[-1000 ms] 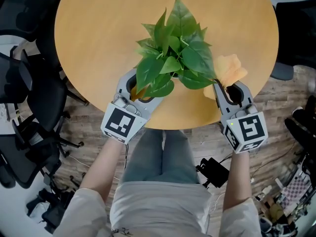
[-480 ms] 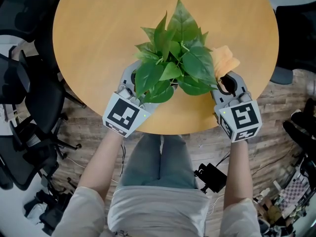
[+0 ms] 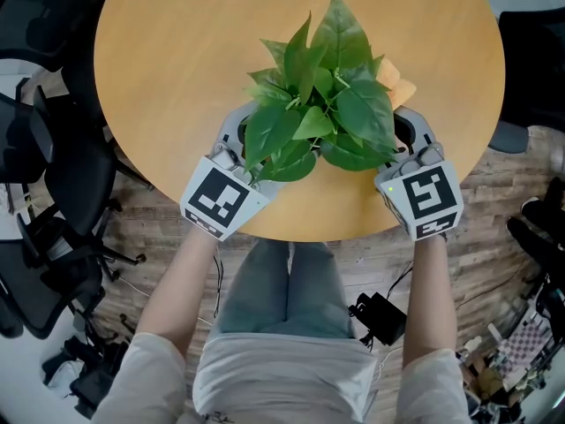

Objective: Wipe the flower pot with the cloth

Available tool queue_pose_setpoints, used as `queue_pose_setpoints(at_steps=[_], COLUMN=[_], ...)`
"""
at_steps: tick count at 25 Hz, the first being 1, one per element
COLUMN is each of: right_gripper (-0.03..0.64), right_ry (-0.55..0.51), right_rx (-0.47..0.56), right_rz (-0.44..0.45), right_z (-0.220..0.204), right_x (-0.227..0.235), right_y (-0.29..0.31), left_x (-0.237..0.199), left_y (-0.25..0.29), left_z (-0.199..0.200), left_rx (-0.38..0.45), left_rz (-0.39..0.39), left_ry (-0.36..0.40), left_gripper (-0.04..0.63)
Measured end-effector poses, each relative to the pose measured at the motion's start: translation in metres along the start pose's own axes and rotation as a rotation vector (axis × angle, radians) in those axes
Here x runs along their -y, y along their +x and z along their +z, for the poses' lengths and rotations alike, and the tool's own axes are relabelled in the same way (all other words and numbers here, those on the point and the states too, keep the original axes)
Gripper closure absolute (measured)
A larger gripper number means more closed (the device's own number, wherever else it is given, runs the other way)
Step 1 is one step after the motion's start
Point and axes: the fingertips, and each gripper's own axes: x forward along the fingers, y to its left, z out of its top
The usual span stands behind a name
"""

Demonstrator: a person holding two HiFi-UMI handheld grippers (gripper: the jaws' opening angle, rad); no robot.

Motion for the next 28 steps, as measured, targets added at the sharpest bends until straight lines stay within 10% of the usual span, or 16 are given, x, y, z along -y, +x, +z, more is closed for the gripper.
queue_pose_setpoints(at_steps=[28], right_gripper=[0.563], right_ry=[-0.061], right_rx=[-0.051], right_rz=[0.1], right_z=[-0.017], right_x=[-0.043], right_y=[-0.01], left_x=[0.002], left_y=[0.0], left_z=[0.0], left_rx=[-0.001], left_rz=[0.06], left_ry=[-0.047], left_gripper=[0.234])
